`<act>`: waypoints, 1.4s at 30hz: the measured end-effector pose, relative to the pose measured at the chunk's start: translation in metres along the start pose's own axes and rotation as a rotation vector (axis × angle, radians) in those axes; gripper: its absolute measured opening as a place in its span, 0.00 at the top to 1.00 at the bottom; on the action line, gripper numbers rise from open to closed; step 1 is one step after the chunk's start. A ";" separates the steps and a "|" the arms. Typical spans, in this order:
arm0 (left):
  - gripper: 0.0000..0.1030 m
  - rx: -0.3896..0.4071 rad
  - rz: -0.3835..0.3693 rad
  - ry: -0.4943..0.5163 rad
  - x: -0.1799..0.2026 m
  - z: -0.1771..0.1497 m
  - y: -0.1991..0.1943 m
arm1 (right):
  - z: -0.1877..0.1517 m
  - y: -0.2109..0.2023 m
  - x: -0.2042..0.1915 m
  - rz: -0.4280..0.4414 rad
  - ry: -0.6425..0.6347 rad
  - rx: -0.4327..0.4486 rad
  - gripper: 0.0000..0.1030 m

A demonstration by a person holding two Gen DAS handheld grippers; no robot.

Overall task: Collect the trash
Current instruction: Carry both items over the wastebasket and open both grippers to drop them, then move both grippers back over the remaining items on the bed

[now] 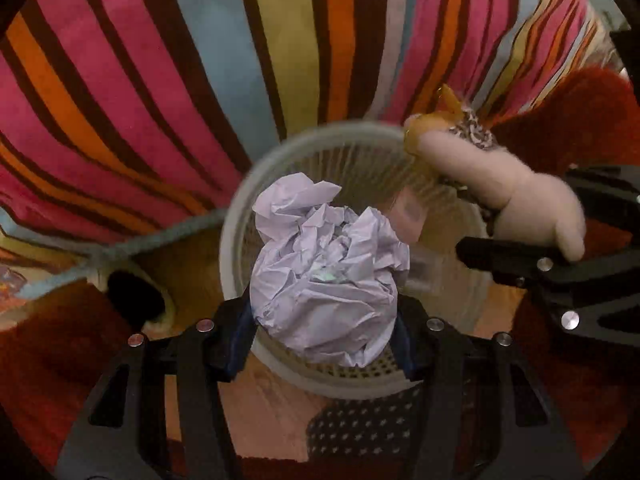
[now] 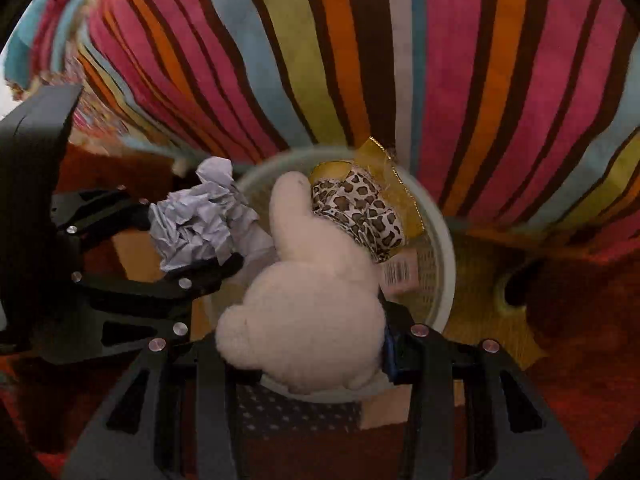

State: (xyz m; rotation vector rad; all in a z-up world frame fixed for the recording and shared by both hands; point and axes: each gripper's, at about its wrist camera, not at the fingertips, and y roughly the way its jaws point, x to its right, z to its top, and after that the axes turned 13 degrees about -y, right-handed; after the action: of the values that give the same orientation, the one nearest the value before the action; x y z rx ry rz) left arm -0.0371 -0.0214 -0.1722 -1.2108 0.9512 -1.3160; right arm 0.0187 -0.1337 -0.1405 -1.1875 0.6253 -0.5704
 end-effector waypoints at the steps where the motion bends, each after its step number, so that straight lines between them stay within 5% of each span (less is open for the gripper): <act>1: 0.46 -0.011 -0.002 0.001 0.000 -0.001 0.004 | 0.002 0.004 0.001 -0.005 0.004 -0.014 0.61; 13: 0.42 -0.064 0.035 0.014 0.006 -0.009 0.024 | 0.006 0.025 0.005 -0.028 0.038 -0.073 0.55; 17: 0.21 -0.049 0.060 -0.002 0.005 -0.005 0.025 | -0.005 0.027 0.008 -0.052 0.047 -0.074 0.42; 33: 0.21 0.002 0.023 -0.094 -0.014 0.001 0.013 | -0.015 0.012 0.022 -0.043 0.119 -0.011 0.39; 42: 0.21 0.121 -0.030 -0.091 -0.015 0.017 -0.045 | -0.004 -0.043 0.019 -0.001 0.097 0.143 0.39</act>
State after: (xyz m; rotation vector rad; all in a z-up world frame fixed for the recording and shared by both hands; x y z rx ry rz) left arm -0.0295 0.0007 -0.1279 -1.1852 0.7802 -1.3113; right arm 0.0257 -0.1616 -0.1029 -1.0308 0.6555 -0.6663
